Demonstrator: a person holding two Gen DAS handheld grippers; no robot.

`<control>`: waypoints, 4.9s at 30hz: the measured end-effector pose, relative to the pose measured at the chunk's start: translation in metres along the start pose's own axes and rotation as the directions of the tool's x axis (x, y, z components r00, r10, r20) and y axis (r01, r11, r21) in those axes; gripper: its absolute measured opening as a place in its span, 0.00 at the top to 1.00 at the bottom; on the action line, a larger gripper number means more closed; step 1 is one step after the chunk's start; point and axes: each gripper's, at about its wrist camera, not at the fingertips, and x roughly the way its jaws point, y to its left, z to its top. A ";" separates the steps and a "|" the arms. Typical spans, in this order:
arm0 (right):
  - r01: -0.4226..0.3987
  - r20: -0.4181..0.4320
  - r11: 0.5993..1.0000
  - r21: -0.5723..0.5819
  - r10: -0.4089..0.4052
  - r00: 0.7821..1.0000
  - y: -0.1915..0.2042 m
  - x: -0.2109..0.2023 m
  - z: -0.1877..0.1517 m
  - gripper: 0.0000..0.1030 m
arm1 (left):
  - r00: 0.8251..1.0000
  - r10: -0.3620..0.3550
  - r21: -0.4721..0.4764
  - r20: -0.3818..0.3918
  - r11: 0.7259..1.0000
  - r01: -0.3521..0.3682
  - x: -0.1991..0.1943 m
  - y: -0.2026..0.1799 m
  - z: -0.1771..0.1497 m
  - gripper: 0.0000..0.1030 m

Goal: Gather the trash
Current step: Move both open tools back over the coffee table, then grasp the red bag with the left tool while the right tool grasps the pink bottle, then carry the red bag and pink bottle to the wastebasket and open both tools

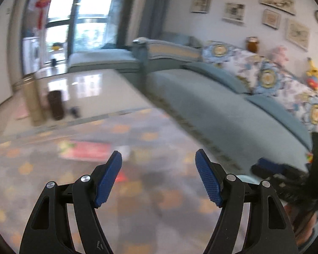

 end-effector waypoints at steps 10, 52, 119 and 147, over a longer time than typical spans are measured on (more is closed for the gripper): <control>-0.064 -0.055 0.995 -0.074 0.060 0.997 0.071 0.103 0.000 0.53 | 0.977 0.206 -0.033 -0.055 0.978 -0.208 0.007 0.098 -0.003 0.32; -0.043 -0.111 0.991 -0.126 0.029 0.993 0.082 0.140 -0.025 0.38 | 0.959 0.043 0.004 -0.280 0.999 -0.043 0.128 0.066 -0.061 0.66; -0.402 -0.213 0.913 -0.062 0.382 0.899 0.085 0.095 0.019 0.57 | 0.994 -0.074 -0.142 0.086 0.986 0.086 -0.004 0.047 -0.040 0.66; 0.296 -0.215 0.883 0.363 -0.230 0.949 -0.217 -0.057 -0.070 0.57 | 0.839 -0.428 0.084 -0.338 0.874 0.479 0.135 -0.286 -0.083 0.60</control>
